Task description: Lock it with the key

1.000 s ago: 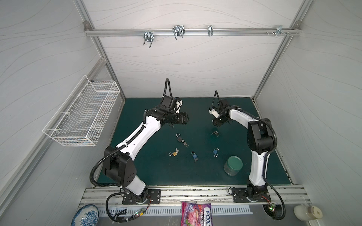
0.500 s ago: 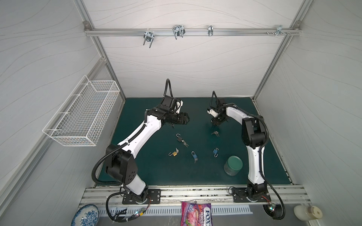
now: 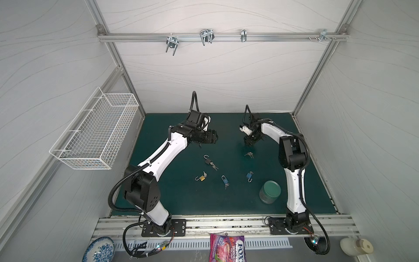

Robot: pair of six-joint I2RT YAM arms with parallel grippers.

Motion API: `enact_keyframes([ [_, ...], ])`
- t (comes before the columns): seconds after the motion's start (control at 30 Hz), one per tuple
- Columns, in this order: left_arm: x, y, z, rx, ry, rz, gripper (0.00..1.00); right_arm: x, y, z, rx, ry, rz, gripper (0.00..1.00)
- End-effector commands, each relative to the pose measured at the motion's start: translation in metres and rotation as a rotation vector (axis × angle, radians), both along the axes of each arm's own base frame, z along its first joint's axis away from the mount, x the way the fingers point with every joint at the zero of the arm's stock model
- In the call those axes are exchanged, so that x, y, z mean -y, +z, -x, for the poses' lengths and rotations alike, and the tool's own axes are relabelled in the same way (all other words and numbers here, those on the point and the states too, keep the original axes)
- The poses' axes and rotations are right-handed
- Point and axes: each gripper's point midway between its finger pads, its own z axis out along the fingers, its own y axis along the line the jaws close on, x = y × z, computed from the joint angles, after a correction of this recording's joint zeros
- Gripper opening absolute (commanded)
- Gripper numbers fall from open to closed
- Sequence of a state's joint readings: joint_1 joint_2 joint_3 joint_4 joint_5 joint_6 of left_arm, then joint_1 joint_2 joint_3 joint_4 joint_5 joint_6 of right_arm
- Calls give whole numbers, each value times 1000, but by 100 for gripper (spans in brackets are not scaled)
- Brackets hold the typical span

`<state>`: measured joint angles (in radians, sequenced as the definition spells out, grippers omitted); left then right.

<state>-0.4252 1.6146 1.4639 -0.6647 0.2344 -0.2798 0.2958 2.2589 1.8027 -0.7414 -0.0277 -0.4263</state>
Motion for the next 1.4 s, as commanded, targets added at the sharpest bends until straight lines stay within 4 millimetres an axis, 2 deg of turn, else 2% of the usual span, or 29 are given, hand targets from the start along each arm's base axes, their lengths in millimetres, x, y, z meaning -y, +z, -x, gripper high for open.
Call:
enact_keyframes([
  [0.0, -10, 16, -11, 52, 52, -42, 74, 0, 51, 0, 72, -42, -51, 53],
  [0.13, -19, 30, -1, 47, 100, -99, 74, 1, 98, 13, 171, -168, -149, 53],
  [0.23, -21, 33, 13, 23, 158, -32, 74, -11, 115, 40, 205, -257, -269, 54],
  [0.27, -24, 30, 19, 23, 178, -14, 74, -19, 117, 51, 209, -258, -295, 57],
  [0.4, -34, 17, 45, 3, 242, 62, 74, -49, 121, 94, 219, -219, -309, 58],
  [0.53, -43, -7, 70, -27, 286, 124, 74, -92, 120, 132, 188, -117, -354, 58],
  [0.73, -63, -35, 90, -90, 365, 176, 74, -153, 99, 170, 123, 81, -318, 56],
  [0.87, -90, -50, 96, -126, 460, 232, 74, -186, 81, 180, 95, 168, -267, 52],
  [0.93, -99, -53, 96, -137, 485, 280, 86, -200, 72, 182, 73, 198, -243, 51],
  [0.97, -103, -55, 97, -150, 495, 315, 86, -207, 68, 181, 66, 211, -229, 51],
  [1.17, -124, -61, 97, -188, 565, 437, 86, -235, 39, 177, 24, 261, -154, 51],
  [1.37, -141, -70, 97, -218, 610, 498, 82, -248, 20, 171, 4, 286, -98, 51],
])
